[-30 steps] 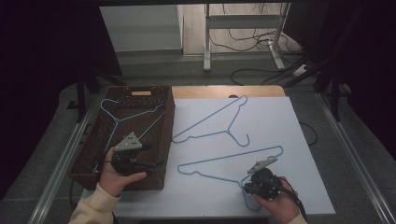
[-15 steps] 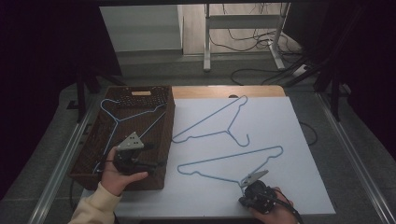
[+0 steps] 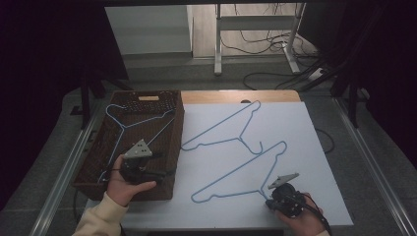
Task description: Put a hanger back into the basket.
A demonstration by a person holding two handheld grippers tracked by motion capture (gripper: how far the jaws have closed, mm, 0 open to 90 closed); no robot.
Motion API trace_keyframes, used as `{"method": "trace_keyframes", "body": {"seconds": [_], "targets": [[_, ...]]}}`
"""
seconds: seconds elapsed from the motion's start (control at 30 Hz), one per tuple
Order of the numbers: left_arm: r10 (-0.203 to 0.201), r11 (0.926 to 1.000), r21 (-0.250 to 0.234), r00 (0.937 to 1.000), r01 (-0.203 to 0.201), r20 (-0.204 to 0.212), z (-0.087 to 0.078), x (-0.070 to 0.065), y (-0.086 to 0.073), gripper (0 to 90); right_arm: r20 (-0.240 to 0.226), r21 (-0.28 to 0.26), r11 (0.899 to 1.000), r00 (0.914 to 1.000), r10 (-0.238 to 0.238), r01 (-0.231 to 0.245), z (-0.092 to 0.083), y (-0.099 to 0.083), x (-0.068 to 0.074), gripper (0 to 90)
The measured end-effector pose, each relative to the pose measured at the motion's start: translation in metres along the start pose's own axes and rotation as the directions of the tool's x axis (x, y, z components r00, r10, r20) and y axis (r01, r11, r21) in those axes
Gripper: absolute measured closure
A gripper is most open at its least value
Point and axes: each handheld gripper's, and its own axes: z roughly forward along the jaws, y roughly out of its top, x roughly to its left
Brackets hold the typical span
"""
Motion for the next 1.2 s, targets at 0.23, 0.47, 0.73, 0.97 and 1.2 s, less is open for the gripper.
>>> {"method": "trace_keyframes", "body": {"seconds": [0.23,0.47,0.73,0.97,1.2], "targets": [[0.002,1.0,-0.002,1.0,-0.002,-0.001,-0.001,0.0,0.0,22.4,0.053,-0.001,0.999,0.9981,0.032,-0.032,-0.002,0.002,-0.002,68.8],[0.005,1.0,-0.002,1.0,-0.005,0.0,0.0,-0.001,0.001,22.5,0.082,0.039,0.997,0.995,0.057,-0.06,0.002,0.006,-0.003,72.3],[0.04,0.9992,0.001,0.9992,-0.04,-0.004,0.001,-0.012,0.005,22.4,0.086,0.083,0.99,0.991,0.103,-0.11,0.004,0.015,-0.006,85.1],[0.078,0.9969,0.011,0.9969,-0.078,0.009,0.007,-0.024,0.01,22.4,0.089,0.091,0.99,0.9912,0.098,-0.106,0.003,0.016,-0.006,85.4],[0.137,0.9895,0.037,0.9891,-0.139,0.054,0.024,-0.048,0.02,22.4,0.083,0.086,0.992,0.9931,0.082,-0.09,-0.008,0.02,-0.007,85.4]]}}
